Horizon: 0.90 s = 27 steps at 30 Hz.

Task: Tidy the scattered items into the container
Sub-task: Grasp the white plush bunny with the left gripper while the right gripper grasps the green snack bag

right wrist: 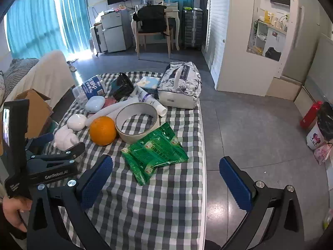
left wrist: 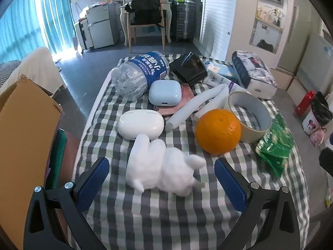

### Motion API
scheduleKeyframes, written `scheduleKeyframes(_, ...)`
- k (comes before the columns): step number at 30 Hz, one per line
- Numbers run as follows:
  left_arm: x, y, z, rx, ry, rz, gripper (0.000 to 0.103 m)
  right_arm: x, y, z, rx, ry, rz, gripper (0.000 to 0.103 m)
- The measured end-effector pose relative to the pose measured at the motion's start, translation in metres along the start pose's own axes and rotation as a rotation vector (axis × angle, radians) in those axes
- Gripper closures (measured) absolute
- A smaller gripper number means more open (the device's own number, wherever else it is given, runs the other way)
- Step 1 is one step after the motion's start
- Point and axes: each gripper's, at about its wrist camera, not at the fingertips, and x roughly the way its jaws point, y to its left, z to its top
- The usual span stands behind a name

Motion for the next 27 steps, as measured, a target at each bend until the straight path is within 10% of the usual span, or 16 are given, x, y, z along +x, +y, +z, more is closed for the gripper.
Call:
scheduleKeyframes(5,0.008,0.001,-0.001,-0.015,-0.006,0.003,0.004,0.007,0.001,0.002,-0.003,0.007,0.007,0.0)
scheduleKeyframes(8,0.014,0.001,-0.002,-0.014,0.024,0.023,0.034,0.01,0.002,0.002,-0.005,0.014,0.007,0.0)
scheduleKeyframes(27,-0.026,0.033,-0.001,-0.119,-0.069,0.047,0.035,0.063,0.024,0.001,-0.13,0.099,0.015,0.0)
